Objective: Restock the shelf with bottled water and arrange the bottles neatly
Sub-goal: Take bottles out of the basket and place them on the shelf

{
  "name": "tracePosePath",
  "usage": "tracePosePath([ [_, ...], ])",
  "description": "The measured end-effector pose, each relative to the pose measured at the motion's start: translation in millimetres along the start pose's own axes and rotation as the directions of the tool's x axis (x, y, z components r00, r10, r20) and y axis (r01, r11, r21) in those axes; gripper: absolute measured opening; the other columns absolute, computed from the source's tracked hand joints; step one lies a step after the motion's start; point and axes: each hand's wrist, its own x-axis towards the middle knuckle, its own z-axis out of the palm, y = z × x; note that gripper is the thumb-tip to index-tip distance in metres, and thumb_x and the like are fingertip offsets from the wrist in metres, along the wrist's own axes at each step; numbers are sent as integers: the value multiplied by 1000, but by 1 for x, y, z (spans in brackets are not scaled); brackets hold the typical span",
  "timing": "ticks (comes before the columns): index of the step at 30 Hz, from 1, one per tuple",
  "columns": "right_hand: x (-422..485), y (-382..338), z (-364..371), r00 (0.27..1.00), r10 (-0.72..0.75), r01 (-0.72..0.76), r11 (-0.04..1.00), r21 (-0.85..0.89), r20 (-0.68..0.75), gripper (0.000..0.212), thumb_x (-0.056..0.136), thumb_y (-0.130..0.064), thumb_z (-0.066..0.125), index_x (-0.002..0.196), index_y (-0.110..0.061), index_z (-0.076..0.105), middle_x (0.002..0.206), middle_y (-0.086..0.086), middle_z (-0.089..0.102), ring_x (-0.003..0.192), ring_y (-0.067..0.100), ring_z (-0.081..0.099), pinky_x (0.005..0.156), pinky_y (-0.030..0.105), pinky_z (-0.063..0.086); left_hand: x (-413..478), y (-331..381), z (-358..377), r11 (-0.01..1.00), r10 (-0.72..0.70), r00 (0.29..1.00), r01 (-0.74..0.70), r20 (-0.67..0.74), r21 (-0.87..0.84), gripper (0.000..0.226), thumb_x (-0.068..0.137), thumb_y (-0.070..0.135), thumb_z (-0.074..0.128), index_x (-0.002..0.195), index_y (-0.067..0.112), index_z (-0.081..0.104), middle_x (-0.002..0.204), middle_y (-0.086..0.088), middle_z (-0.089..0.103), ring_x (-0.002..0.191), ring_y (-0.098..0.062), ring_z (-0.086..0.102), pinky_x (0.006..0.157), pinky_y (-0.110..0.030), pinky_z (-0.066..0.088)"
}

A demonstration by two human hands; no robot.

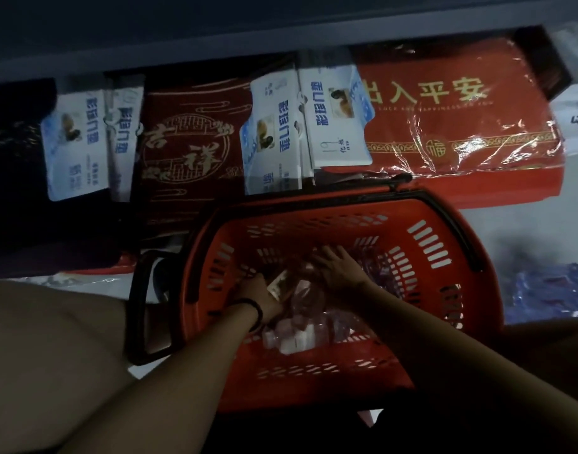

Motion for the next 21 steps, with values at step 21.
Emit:
tracePosePath([
  [21, -43, 23, -3, 952, 294, -282, 753, 594, 80, 104, 87, -48, 81, 166, -13, 24, 156, 13, 54, 140, 33, 56, 109, 39, 46, -70, 10, -74, 861, 56, 800, -341, -597, -376, 54, 54, 56, 96, 96, 35, 69, 86, 16, 70, 81, -6, 68, 72, -23, 52],
])
